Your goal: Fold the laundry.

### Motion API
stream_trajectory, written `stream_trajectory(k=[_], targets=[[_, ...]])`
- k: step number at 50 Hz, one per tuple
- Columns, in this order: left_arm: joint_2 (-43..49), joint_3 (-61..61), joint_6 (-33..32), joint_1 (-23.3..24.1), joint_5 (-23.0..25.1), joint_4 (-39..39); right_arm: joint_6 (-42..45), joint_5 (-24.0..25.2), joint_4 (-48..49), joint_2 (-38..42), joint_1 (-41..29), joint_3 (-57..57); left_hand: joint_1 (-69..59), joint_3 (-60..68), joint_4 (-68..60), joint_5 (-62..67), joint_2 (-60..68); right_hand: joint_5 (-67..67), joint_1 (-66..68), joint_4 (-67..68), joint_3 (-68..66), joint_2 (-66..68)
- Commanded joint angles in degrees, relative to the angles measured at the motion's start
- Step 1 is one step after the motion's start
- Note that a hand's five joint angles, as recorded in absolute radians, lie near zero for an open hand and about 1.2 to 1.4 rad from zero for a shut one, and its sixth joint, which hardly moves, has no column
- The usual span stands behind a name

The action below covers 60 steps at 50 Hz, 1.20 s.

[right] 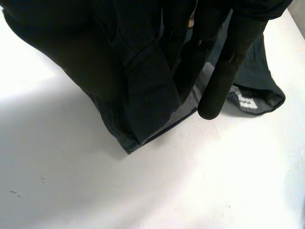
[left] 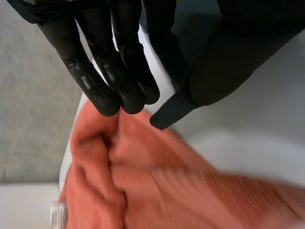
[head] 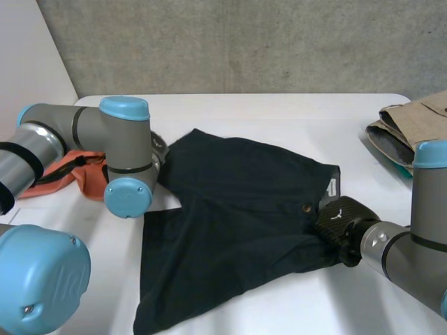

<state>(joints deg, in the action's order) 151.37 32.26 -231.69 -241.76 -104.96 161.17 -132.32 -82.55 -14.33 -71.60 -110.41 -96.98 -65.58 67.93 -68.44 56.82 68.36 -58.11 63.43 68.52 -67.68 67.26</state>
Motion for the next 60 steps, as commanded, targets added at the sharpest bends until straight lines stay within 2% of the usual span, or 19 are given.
stream_trajectory(k=[1,5,6,7,8,9,13,17,21,25,32,35,38,42,48,52,53,58,60], targets=[[-2.48,2.81,4.04,1.91,-5.43,-7.53,0.04,-0.16,0.01,-0.03,-1.56,-0.23,-14.42,12.07,-11.56,13.18,11.64,-11.89,16.57,11.48,-12.32,12.74],[-3.54,2.02,9.84,2.87,-6.14,-10.08,-0.05,-0.07,-0.17,-0.12,-1.56,-0.23,-14.42,12.07,-11.56,13.18,11.64,-11.89,16.57,11.48,-12.32,12.74],[-3.89,2.02,10.64,2.96,-6.14,-10.09,-0.05,-0.07,-0.08,-0.12,-1.56,-0.23,0.88,-3.23,3.74,-2.12,-3.66,-11.89,16.57,11.48,-12.32,12.74],[-4.85,2.37,11.52,3.31,-6.31,-10.09,-0.13,0.02,0.01,-0.21,-1.74,-0.31,39.5,-41.85,42.37,-40.74,-42.28,-11.89,16.57,11.48,-12.32,12.74],[-5.47,2.63,11.87,3.49,-6.4,-10.44,-0.22,0.02,0.01,-0.29,-1.74,-0.4,52.21,-54.56,55.08,-53.45,-54.99,-11.89,16.57,11.48,-12.32,12.74],[-6.17,2.89,12.31,3.58,-6.49,-10.53,-0.4,0.11,0.01,-0.38,-1.83,-0.4,55.17,-57.52,58.03,-56.41,-57.95,-11.89,16.57,11.48,-12.32,12.74],[-12.05,8.15,14.77,3.76,-6.66,-10.7,-2.06,0.46,0.71,-0.82,-1.83,-0.4,54.69,-57.04,57.56,-55.94,-57.47,-11.89,16.57,11.48,-12.32,12.74],[-22.33,19.83,20.13,3.84,-4.56,-10.26,-6.54,1.42,2.11,-1.09,-1.39,-0.05,53.52,-55.86,56.38,-54.76,-56.29,-11.89,16.57,11.48,-12.32,12.74],[-33.14,32.84,25.4,3.84,2.11,-8.51,-15.58,3.0,2.38,-1.09,-0.25,1.09,51.51,-53.86,54.38,-52.75,-54.29,-11.89,16.57,11.48,-12.32,12.74],[-42.27,45.75,29.97,3.84,9.31,-8.59,-26.64,3.89,2.47,-0.21,1.51,3.02,39.44,-41.79,42.31,-40.69,-42.22,-11.89,16.57,11.48,-12.32,12.74],[-47.04,59.48,34.63,5.07,16.79,-10.26,-35.81,0.73,2.38,1.99,3.88,5.22,38.87,-41.22,41.73,-40.11,-41.65,-11.89,16.57,11.48,-12.32,12.74],[-46.96,62.39,35.78,6.21,18.21,-10.26,-38.01,-0.68,2.12,2.17,4.76,5.57,39.05,-41.4,41.91,-40.29,-41.83,-11.89,16.57,11.48,-12.32,12.74],[-46.35,62.93,36.4,7.27,17.6,-10.18,-39.42,-1.21,2.03,2.08,5.2,5.66,39.72,-42.07,42.58,-40.96,-42.5,-11.89,16.57,11.48,-12.32,12.74],[-43.28,62.93,37.1,8.59,14.09,-8.34,-41.53,-1.39,1.68,1.82,5.64,5.58,45.44,-47.78,48.3,-46.68,-48.21,-11.89,16.57,11.48,-12.32,12.74],[-40.37,61.35,37.19,11.4,11.8,-6.31,-42.06,-1.3,1.41,0.41,5.91,4.96,44.44,-46.79,47.31,-45.68,-47.22,-11.89,16.57,11.48,-12.32,12.74],[-38.18,59.94,37.19,13.51,9.43,-2.28,-41.97,-0.95,0.01,-0.12,5.82,4.87,19.1,-21.45,21.97,-20.34,-21.88,-11.89,16.57,11.48,-12.32,12.74],[-36.95,59.68,37.19,14.29,7.33,0.35,-41.97,-0.77,-0.78,-0.82,6.08,5.05,3.05,-5.39,5.91,-4.29,-5.82,-11.89,16.57,11.48,-12.32,12.74],[-33.25,59.41,36.05,15.27,1.52,4.76,-40.48,1.07,-2.19,-2.67,7.57,5.49,-13.55,11.2,-10.68,12.31,10.77,-11.89,16.57,11.48,-12.32,12.74],[-33.07,59.5,34.74,15.36,-0.15,5.12,-38.56,2.38,-2.63,-3.28,8.01,5.23,-14.42,12.07,-11.56,13.18,11.64,-11.89,16.57,11.48,-12.32,12.74]])
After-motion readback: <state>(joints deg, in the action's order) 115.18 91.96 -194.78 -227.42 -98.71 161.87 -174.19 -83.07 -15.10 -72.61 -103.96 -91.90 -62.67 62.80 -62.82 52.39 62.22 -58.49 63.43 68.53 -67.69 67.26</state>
